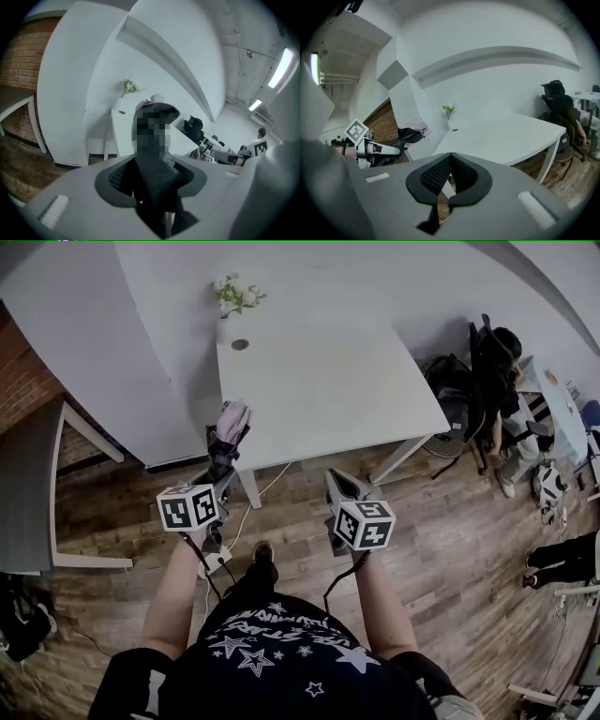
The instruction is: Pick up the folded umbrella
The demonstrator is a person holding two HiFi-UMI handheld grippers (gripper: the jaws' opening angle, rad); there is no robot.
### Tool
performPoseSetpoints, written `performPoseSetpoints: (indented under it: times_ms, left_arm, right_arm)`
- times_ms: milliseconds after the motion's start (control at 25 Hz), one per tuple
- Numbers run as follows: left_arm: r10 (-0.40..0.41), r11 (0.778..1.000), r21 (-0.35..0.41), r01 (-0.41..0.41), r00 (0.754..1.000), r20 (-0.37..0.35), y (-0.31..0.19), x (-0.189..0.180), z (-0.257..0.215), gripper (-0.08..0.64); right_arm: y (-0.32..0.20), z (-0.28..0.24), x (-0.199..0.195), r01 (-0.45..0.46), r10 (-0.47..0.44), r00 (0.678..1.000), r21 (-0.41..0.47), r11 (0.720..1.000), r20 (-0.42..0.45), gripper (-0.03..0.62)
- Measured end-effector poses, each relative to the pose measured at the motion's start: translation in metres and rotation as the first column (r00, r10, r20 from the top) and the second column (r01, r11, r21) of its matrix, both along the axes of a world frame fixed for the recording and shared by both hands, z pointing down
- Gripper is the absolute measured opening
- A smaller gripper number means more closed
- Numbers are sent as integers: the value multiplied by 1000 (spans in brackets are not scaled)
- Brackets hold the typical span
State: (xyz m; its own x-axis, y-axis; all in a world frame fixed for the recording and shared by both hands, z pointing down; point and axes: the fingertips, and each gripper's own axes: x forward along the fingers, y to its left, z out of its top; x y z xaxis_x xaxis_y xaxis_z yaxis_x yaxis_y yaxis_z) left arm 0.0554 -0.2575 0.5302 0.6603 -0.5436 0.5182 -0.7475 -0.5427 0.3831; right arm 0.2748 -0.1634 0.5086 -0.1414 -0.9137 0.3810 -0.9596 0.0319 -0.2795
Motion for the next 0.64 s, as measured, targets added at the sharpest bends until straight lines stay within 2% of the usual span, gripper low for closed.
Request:
performPoseSetpoints:
  times_ms: [400, 640]
  left_arm:
    - [-13, 999, 53, 15, 1000, -24, 46, -13, -19, 195]
    - [-16, 999, 48, 20, 997, -75, 78, -15, -27, 195]
  right_arm:
    - [39, -8, -25, 17, -17, 1000, 24, 1000, -11, 15]
    - [63, -11, -36, 21, -20, 1000, 32, 999, -16, 15]
